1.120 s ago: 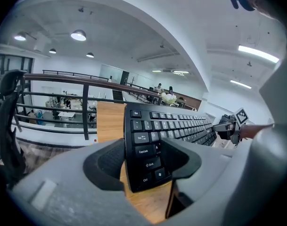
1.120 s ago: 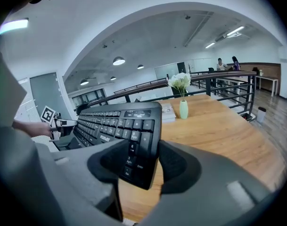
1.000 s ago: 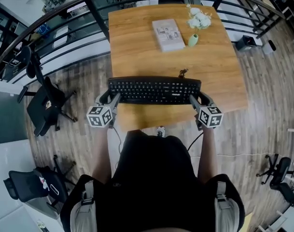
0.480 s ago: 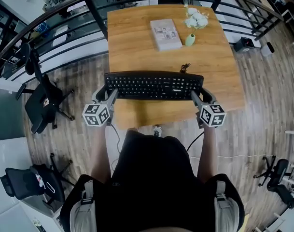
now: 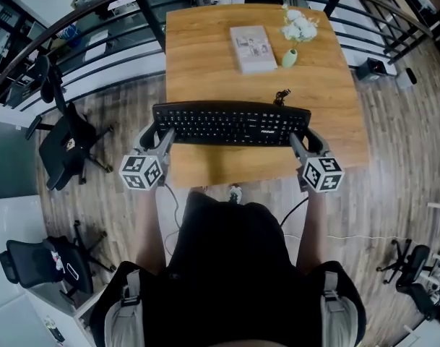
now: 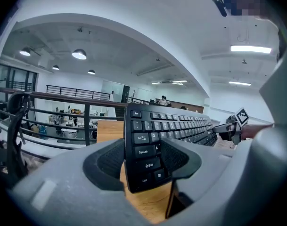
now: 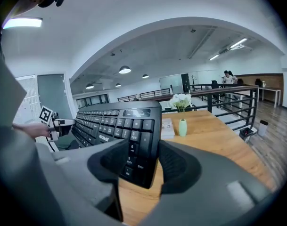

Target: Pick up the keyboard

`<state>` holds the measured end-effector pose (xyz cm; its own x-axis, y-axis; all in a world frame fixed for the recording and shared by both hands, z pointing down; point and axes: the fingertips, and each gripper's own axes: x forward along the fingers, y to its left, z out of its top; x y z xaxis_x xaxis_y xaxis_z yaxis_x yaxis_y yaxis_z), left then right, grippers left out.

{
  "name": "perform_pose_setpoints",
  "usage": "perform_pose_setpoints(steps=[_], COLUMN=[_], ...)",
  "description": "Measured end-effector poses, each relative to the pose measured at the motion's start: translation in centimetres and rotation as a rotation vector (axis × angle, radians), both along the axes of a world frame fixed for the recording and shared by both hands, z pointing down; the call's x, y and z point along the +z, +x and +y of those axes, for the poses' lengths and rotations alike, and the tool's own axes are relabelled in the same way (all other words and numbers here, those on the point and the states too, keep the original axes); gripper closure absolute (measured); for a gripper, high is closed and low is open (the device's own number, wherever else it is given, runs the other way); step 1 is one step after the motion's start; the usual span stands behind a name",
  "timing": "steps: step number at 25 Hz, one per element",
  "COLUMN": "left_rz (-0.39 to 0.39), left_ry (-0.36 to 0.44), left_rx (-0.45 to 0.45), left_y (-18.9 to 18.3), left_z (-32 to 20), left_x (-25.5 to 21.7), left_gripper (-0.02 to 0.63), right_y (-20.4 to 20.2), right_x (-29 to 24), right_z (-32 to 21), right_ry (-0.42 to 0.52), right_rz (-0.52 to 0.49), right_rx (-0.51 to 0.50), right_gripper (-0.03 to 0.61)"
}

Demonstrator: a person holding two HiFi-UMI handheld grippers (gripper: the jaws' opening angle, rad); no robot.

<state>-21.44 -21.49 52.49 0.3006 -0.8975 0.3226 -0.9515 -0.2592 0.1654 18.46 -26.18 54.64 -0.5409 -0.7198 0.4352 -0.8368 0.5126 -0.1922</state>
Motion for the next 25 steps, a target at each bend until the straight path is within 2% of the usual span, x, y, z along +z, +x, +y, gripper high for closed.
perform_pose_setpoints(steps=[25], left_rz=[-0.009], left_ry=[0.04], left_rx=[-0.019], left_y=[1.9], left_z=[0.4], left_x=[-1.9], left_gripper=[0.37], right_y=[1.7], right_x=[-1.1], right_z=[-0.6], right_ry=[0.015], right_rz=[-0.009], right_rx=[-0.021], right_gripper=[0.374])
